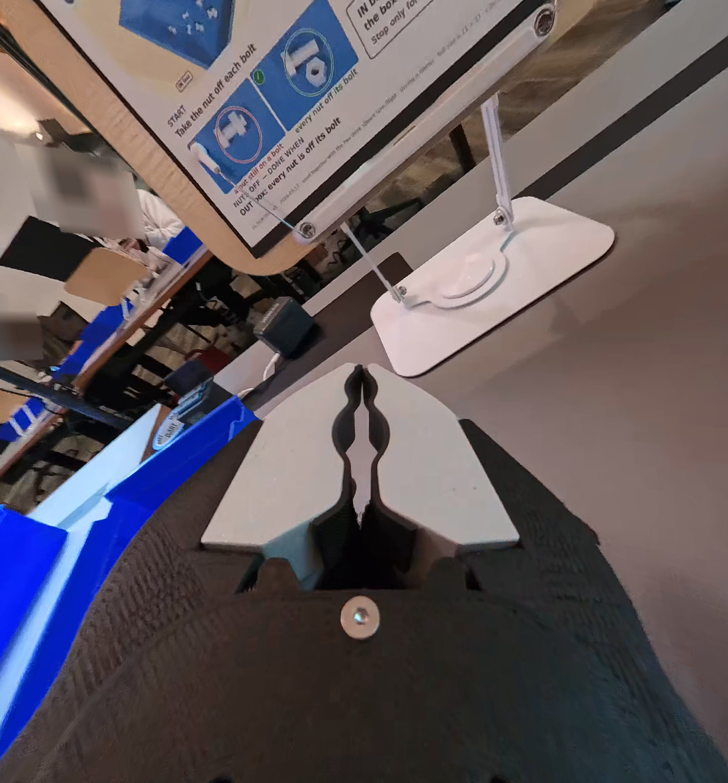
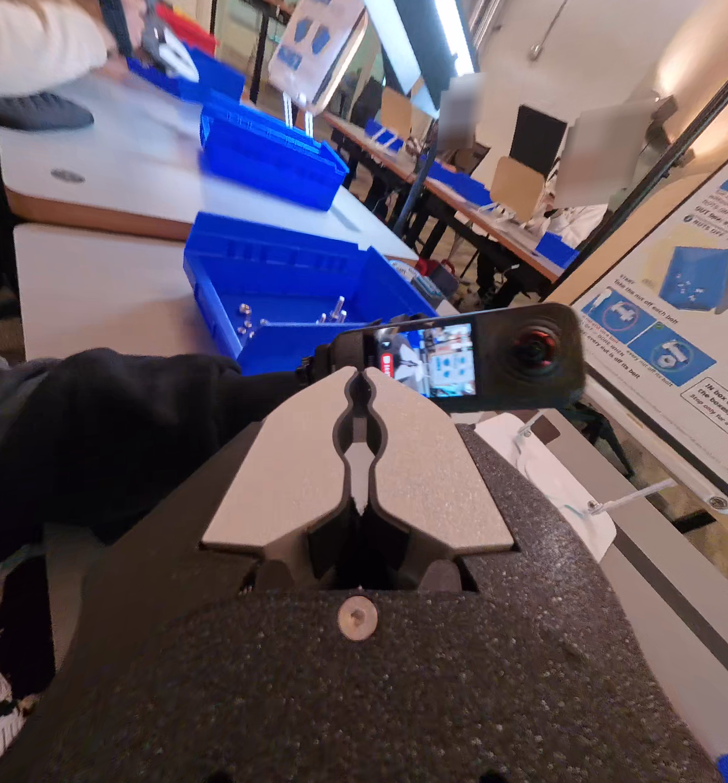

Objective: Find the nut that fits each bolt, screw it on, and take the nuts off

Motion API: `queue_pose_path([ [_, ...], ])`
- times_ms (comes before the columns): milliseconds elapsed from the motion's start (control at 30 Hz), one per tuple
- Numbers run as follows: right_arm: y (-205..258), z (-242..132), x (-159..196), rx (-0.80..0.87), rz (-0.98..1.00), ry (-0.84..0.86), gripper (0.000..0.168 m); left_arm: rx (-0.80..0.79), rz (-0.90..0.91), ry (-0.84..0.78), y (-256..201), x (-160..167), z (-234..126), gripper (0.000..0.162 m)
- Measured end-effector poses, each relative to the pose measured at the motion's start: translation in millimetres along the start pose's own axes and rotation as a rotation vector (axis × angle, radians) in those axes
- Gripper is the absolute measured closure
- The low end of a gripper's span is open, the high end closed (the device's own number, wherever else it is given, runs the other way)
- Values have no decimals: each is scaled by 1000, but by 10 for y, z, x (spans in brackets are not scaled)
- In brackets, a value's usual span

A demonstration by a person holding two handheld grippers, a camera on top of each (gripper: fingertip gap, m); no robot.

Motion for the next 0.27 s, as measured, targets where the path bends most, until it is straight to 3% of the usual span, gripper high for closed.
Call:
queue_pose_path([
  [267, 74, 54, 66, 22, -73, 80, 168, -72, 98, 25, -9, 7, -6, 162],
])
Point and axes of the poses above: each gripper's, where its closed fingertips meet, z out along the fingers, x out of its underside, y = z × x across the jaws, the point moved 7 cm from there along -z, back along the fingers, and after that the axes turned 4 degrees about z, right-handed, at the moved point
